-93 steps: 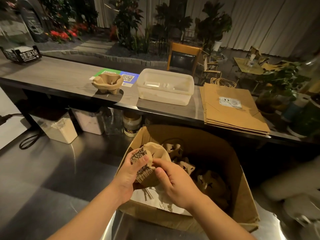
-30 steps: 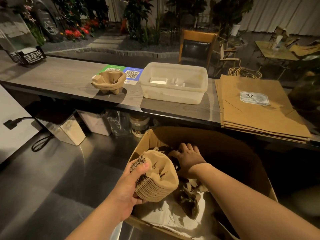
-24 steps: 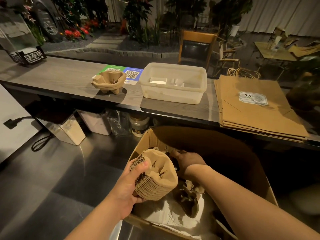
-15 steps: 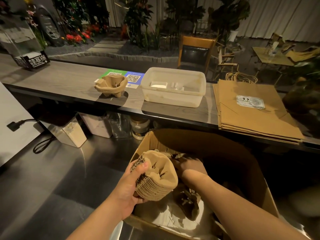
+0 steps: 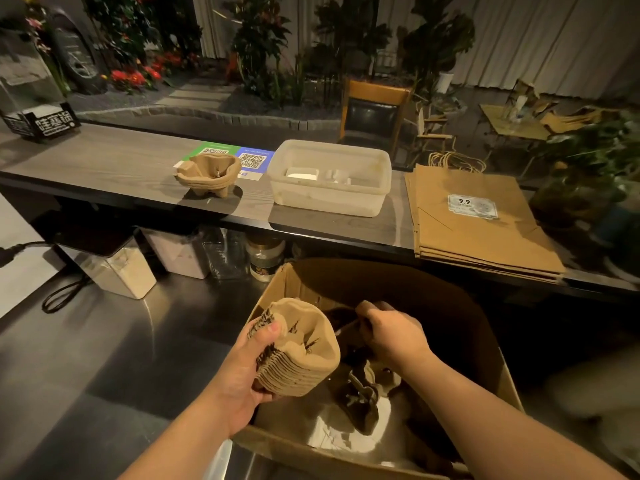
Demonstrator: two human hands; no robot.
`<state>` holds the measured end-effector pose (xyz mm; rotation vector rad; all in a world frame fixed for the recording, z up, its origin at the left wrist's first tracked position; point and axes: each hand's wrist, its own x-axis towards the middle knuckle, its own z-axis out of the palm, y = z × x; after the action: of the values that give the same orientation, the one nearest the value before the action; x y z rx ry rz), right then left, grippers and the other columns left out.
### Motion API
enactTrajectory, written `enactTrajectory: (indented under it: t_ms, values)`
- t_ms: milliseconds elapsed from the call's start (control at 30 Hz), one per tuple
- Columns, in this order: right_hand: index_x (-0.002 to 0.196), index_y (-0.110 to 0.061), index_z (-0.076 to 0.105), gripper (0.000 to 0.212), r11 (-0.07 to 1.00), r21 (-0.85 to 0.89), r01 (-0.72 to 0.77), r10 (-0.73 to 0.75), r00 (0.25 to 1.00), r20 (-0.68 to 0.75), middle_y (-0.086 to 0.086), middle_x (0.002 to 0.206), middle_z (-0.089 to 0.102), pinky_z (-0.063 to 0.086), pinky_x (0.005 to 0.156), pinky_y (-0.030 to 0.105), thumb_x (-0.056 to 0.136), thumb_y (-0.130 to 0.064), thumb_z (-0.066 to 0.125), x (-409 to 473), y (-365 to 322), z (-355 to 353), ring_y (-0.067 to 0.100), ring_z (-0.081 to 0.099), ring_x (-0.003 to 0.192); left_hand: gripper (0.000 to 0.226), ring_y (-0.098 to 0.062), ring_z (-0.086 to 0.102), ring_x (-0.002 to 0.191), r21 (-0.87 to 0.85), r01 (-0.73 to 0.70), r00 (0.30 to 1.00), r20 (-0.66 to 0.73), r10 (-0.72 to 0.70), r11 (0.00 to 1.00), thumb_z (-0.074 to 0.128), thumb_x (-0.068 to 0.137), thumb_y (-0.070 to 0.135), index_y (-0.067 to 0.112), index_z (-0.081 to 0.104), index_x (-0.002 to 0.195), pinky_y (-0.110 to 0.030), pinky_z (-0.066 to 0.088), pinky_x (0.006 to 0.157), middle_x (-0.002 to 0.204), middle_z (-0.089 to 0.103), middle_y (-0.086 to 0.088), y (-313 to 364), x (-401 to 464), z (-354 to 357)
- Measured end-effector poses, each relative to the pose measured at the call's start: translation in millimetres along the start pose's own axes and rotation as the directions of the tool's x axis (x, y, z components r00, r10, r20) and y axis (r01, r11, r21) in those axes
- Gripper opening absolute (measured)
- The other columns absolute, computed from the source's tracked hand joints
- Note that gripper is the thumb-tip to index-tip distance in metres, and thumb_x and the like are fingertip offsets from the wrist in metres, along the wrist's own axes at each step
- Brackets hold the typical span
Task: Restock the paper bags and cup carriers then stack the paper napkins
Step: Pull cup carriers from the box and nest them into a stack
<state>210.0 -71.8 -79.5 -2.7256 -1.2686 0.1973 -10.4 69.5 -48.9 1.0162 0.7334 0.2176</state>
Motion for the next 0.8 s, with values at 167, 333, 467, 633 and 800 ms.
enactTrajectory:
  t_ms: [167, 333, 467, 633, 800]
  values:
    - [0.126, -0.036, 0.048, 0.026, 0.978, 0.164, -0.126, 0.143, 0.985, -0.094, -0.012, 0.101, 0.055, 0.052, 0.063, 0.018, 0.102, -0.039, 0.055, -13, 9, -14, 0.006, 0.059, 0.075, 0.082, -0.033, 0.068, 0.118, 0.007, -0.022, 1.000, 0.018, 0.022, 1.000, 0.078, 0.057, 0.067, 0.042, 0.059, 0.133, -0.056, 0.059, 0.093, 0.124, 0.075, -0.003, -1, 1, -2]
    - [0.111, -0.039, 0.047, 0.010, 0.994, 0.083, -0.066, 0.077, 0.989, -0.129, -0.014, 0.094, 0.053, 0.054, 0.063, 0.020, 0.102, -0.044, 0.051, -42, 25, -24, 0.006, 0.056, 0.072, 0.082, -0.034, 0.067, 0.118, 0.003, -0.025, 1.000, 0.012, 0.025, 1.000, 0.078, 0.059, 0.066, 0.041, 0.058, 0.134, -0.050, 0.061, 0.081, 0.121, 0.075, -0.002, -2, 1, -3]
    - [0.121, -0.039, 0.048, 0.021, 0.996, -0.081, -0.022, 0.023, 1.000, 0.014, -0.013, 0.104, 0.055, 0.053, 0.065, 0.019, 0.101, -0.047, 0.049, -67, 41, -24, 0.006, 0.056, 0.078, 0.066, -0.035, 0.067, 0.117, -0.003, -0.016, 1.000, 0.003, 0.016, 1.000, 0.074, 0.075, 0.060, 0.039, 0.057, 0.135, -0.050, 0.058, 0.082, 0.120, 0.075, -0.004, -1, 1, -2]
    - [0.129, -0.039, 0.049, 0.030, 0.993, 0.002, -0.116, 0.115, 0.988, 0.107, -0.010, 0.108, 0.052, 0.053, 0.072, 0.025, 0.101, -0.044, 0.039, -75, 42, -21, 0.006, 0.054, 0.081, 0.054, -0.034, 0.067, 0.114, 0.010, -0.019, 1.000, 0.000, 0.019, 1.000, 0.068, 0.083, 0.055, 0.038, 0.058, 0.134, -0.046, 0.058, 0.075, 0.119, 0.075, -0.005, 0, -2, 2]
    - [0.143, -0.032, 0.048, 0.051, 0.967, 0.066, -0.246, 0.236, 0.963, 0.132, -0.001, 0.127, 0.059, 0.056, 0.087, 0.030, 0.099, -0.057, 0.042, -63, 29, -11, 0.016, 0.062, 0.107, 0.057, -0.034, 0.068, 0.113, 0.017, -0.013, 1.000, 0.000, 0.013, 1.000, 0.074, 0.081, 0.058, 0.038, 0.058, 0.132, -0.045, 0.059, 0.074, 0.117, 0.075, -0.004, 0, -2, 3]
